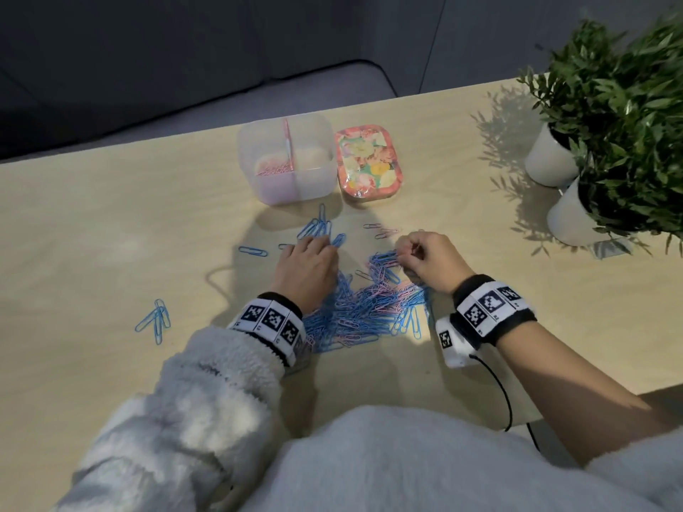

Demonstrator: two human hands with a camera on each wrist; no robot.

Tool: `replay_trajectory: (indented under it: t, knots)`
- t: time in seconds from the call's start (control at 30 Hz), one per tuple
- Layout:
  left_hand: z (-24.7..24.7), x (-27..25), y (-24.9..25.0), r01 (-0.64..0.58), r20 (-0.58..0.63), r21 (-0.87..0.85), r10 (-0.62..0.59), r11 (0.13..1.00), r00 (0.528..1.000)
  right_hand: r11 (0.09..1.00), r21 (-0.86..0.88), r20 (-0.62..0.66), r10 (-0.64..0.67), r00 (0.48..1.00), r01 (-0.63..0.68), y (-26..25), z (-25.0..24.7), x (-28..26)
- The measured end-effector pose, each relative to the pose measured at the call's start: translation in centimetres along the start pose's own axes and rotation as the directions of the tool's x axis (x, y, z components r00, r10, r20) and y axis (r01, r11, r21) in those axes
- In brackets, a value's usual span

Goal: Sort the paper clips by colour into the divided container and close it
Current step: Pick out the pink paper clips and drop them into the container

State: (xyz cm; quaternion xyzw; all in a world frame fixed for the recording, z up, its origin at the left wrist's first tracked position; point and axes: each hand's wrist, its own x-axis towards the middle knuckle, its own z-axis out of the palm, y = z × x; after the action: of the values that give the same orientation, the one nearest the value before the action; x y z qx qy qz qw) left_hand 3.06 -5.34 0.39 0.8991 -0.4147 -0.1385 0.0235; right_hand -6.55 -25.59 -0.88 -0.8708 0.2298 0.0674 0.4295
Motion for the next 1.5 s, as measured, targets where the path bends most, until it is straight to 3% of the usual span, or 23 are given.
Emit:
replay_trajectory:
  t: [0.1,0.2,0.37,0.47,0.63,0.7,0.77,0.9,1.0,1.13,1.2,1.3,1.4,1.5]
  knots:
    - [0.1,1.2,1.1,-0.044,-0.051,-0.063,0.040,0.997,0.998,0.993,0.118,-0.144,0.039,0.989,-0.022,0.3,-0.8,-0.4]
    - [-0.1,3.3,3.0,-0.064,-0.031,-0.140,0.061,0.988,0.998,0.985,0.164,-0.203,0.087,0.975,-0.053,0.3,-1.3,0.0]
    - [-0.1,6.3,5.3,-0.052,0.047,-0.169,0.061,0.984,0.997,0.991,0.096,-0.120,0.102,0.987,-0.091,-0.1,-1.0,0.1]
    - [0.4,6.6,5.3,0.027,0.072,-0.330,-0.004,0.944,0.997,0.993,-0.058,-0.030,0.099,0.995,-0.101,0.1,-0.1,-0.4]
    - [0.1,5.4,2.9,0.154,-0.039,-0.523,-0.204,0.839,0.978,0.977,-0.145,-0.094,0.143,0.985,-0.155,0.1,1.0,-0.7]
    - [0.0,4.8,1.6,0.173,-0.064,-0.492,-0.234,0.853,0.970,0.977,-0.137,-0.088,0.153,0.984,-0.165,0.4,1.1,-0.6]
    - [0.1,4.4,0.5,0.184,-0.097,-0.353,-0.231,0.917,0.968,0.977,-0.116,-0.087,0.169,0.982,-0.178,0.7,0.9,-0.7]
    - [0.6,3.5,0.5,0.066,-0.193,-0.147,-0.094,0.987,0.977,0.977,-0.081,-0.174,0.180,0.968,-0.196,1.1,0.6,-1.1]
    - [1.2,3.2,2.2,0.012,-0.104,-0.137,-0.027,0.990,0.994,0.966,-0.149,-0.168,0.187,0.968,-0.212,0.8,0.7,-1.3]
    - [2.0,3.7,3.7,0.053,-0.066,-0.219,-0.069,0.974,0.995,0.932,-0.281,-0.119,0.202,0.972,-0.228,0.2,0.8,-1.4]
    - [1.9,4.4,4.2,0.067,-0.080,-0.235,-0.088,0.970,0.993,0.955,-0.192,-0.098,0.210,0.973,-0.225,0.3,0.7,-1.4]
    - [1.2,5.4,4.6,0.077,-0.040,-0.219,-0.087,0.973,0.995,0.978,0.091,-0.138,0.198,0.970,-0.187,0.6,0.3,-1.0]
    - [0.9,5.8,4.8,0.091,0.023,-0.212,-0.088,0.973,0.996,0.906,0.390,-0.046,0.197,0.979,-0.164,0.6,-0.4,-0.5]
    - [0.7,5.5,4.3,0.130,0.011,-0.350,-0.135,0.928,0.991,0.893,0.409,0.029,0.194,0.981,-0.189,0.2,-0.9,0.4]
